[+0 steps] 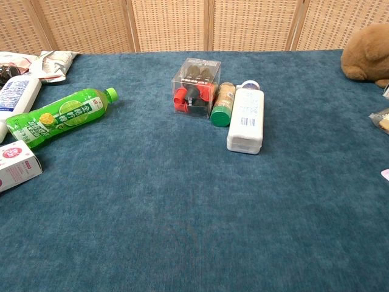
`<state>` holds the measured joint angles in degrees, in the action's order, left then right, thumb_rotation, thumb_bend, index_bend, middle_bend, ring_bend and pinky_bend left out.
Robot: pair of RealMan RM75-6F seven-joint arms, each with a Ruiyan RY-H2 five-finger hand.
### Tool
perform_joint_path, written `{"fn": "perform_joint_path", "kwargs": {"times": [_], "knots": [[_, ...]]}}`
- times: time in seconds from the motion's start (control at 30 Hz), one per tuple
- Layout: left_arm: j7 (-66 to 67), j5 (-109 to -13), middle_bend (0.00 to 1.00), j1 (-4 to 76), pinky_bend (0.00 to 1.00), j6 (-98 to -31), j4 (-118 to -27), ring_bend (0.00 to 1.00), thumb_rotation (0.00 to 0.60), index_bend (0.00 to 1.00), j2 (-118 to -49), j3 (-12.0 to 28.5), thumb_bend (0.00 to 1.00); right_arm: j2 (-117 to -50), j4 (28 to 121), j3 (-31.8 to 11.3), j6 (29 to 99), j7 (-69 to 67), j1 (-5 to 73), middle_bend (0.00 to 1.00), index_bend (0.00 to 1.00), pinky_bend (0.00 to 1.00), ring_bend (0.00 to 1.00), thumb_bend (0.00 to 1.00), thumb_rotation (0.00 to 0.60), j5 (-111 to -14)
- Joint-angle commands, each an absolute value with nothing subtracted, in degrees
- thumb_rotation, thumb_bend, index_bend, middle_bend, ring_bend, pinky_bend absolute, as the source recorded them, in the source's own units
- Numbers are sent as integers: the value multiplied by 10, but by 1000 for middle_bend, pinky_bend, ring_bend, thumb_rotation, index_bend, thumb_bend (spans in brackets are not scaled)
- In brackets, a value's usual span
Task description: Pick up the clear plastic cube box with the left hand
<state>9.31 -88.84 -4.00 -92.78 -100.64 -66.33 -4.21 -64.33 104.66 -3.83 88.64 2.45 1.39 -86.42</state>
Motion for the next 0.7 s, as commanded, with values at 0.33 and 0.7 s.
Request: {"fn": "perform_joint_path", "kwargs": {"times": [0.33, 0.7], "knots": [[91, -889, 0, -29, 0, -907, -1014, 0, 600, 0, -654, -32, 415, -640, 1048, -33, 892, 6, 7, 37, 0, 0, 0, 72, 512, -872], [51, -809, 0, 87, 0, -746, -1067, 0, 600, 0, -609, 39, 394, -636, 1048, -24, 899, -7, -5, 36, 0, 0, 0, 72, 512, -874]]}}
